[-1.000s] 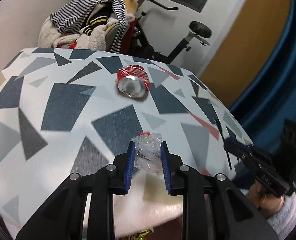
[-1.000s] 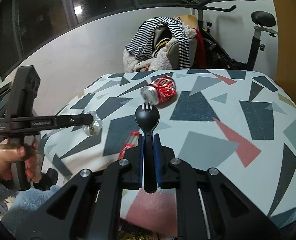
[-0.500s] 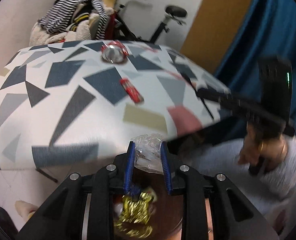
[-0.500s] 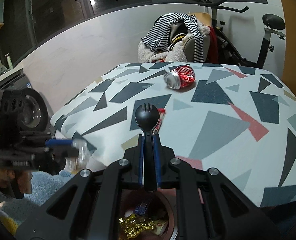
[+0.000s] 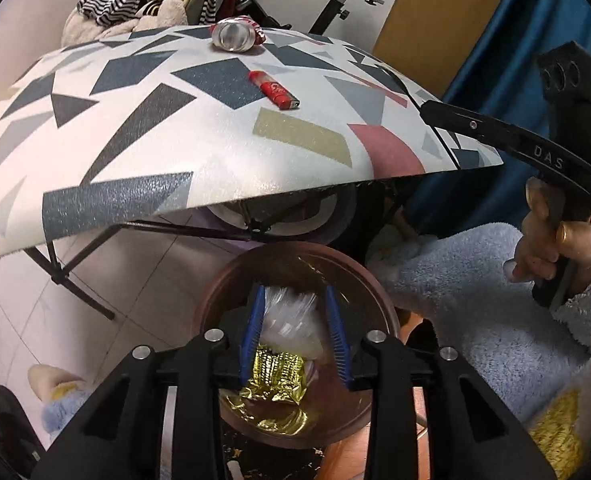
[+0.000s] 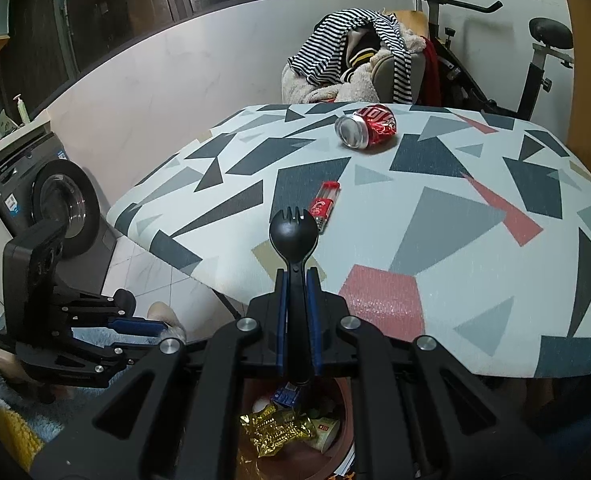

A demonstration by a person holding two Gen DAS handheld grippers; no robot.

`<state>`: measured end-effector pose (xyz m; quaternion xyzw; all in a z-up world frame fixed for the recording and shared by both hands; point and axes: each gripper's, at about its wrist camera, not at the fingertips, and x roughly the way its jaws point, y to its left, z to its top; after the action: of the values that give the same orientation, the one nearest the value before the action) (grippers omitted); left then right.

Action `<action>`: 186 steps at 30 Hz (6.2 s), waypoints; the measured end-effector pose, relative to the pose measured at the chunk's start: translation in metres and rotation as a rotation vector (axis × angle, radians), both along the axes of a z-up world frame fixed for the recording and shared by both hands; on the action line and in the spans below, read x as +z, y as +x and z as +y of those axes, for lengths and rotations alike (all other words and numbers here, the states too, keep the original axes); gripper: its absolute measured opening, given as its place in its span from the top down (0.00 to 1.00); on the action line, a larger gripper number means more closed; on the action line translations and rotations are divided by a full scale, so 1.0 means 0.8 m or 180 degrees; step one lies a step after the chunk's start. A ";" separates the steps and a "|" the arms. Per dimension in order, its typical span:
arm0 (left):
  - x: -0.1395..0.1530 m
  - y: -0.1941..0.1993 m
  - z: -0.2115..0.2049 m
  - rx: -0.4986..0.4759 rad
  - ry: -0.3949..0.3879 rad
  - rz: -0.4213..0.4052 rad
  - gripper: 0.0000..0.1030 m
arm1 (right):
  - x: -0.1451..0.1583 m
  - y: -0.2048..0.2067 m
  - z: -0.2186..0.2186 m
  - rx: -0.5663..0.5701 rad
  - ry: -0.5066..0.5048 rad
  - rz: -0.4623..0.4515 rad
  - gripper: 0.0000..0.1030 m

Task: Collect trash
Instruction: 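Drop the spoon and plastic wrap into the brown bin, opening both grippers, then grasp the red lighter with the right gripper while the left grasps the red can, then lower the red can and lighter into the brown bin and open both grippers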

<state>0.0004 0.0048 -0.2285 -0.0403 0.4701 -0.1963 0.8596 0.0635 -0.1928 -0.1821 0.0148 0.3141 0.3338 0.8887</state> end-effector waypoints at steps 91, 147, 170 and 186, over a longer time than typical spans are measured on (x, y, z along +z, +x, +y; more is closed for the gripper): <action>0.060 0.062 0.122 0.1452 0.0253 -0.0445 0.14 | -0.036 0.185 0.134 -0.0109 -0.0963 0.0353 0.72; 0.045 0.444 0.018 0.1479 -0.0451 0.0327 0.76 | -0.006 0.252 -0.026 -0.0672 -0.0293 -0.0092 0.74; 0.048 0.433 0.040 0.1457 -0.0181 0.0198 0.46 | -0.009 0.255 -0.024 -0.0672 -0.0322 -0.0062 0.74; 0.039 0.451 0.056 0.1629 -0.0350 0.0130 0.65 | -0.009 0.256 -0.021 -0.0676 -0.0358 -0.0059 0.74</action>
<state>0.3614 0.0494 -0.1972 -0.2085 0.4505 0.0031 0.8681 0.2682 -0.2097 -0.1892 -0.0049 0.3208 0.2197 0.9213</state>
